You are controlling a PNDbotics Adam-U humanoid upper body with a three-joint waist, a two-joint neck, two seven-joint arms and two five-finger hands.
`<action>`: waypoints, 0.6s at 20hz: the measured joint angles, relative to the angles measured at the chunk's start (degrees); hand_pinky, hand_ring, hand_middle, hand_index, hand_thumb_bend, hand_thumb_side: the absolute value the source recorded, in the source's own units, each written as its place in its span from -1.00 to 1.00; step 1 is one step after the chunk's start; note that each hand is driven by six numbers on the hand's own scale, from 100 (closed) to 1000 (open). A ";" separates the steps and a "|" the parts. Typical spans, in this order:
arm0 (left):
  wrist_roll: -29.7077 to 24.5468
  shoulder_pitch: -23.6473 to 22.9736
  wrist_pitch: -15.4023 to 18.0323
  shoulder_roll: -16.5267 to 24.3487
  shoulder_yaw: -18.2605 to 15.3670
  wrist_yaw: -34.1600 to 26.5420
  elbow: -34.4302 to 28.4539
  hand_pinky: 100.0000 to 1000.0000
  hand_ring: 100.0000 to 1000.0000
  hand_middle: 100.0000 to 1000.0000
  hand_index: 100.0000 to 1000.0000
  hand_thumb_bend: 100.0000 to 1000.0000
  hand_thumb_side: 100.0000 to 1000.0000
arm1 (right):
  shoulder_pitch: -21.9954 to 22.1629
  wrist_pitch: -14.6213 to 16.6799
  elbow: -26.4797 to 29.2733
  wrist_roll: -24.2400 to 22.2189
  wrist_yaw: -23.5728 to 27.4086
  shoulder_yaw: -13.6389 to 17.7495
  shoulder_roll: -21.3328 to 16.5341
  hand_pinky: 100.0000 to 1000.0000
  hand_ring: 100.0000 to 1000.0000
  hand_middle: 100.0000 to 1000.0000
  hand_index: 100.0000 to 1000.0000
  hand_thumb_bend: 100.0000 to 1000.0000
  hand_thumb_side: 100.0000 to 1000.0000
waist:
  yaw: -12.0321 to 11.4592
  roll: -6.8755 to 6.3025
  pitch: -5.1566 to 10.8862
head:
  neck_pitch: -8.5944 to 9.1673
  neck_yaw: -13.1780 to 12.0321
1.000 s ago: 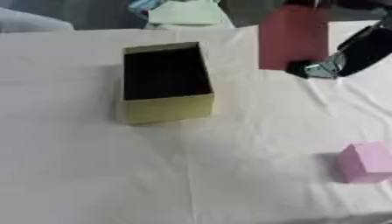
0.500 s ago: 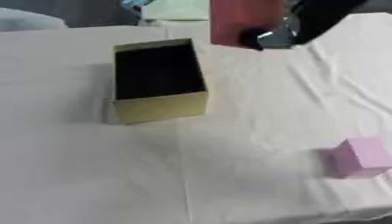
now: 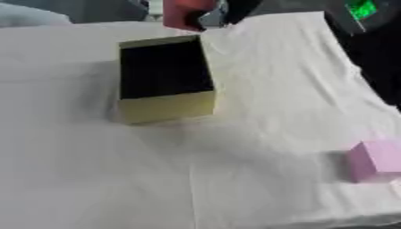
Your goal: Pick up objects on the table and place them in the box.
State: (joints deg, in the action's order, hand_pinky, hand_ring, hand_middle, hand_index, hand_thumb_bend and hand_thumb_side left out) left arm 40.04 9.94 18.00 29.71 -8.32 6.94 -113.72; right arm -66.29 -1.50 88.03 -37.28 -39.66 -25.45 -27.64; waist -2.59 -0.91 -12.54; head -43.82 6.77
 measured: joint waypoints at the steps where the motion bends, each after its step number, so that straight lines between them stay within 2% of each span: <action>1: -0.08 0.24 0.04 -0.01 0.01 -0.09 0.00 0.27 0.31 0.28 0.54 -0.28 0.64 | -0.25 0.50 -1.62 0.69 -0.58 0.01 0.82 0.39 0.09 -0.37 0.34 -0.59 -0.33 | -0.23 -0.04 -0.10 | 0.00 -0.09; 7: -0.34 0.75 0.23 -0.50 0.17 -0.41 0.00 0.27 0.31 0.28 0.54 -0.28 0.64 | -0.76 3.17 -10.27 4.69 -4.04 0.72 4.45 0.40 0.10 -0.35 0.35 -0.57 -0.33 | -1.13 -0.02 -0.55 | 0.00 0.06; 12: -0.35 0.75 0.24 -0.53 0.22 -0.42 0.00 0.27 0.31 0.28 0.54 -0.28 0.64 | -0.39 5.46 -13.95 6.11 -5.80 0.76 5.24 0.41 0.12 -0.33 0.35 -0.54 -0.31 | -1.35 0.05 -0.63 | 0.00 0.20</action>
State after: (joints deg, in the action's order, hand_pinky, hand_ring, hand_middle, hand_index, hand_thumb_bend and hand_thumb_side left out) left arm 39.69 10.69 18.24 29.18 -8.10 6.51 -113.72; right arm -66.67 3.96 74.08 -31.18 -45.46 -24.69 -22.40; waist -3.94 -0.86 -13.17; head -43.82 6.96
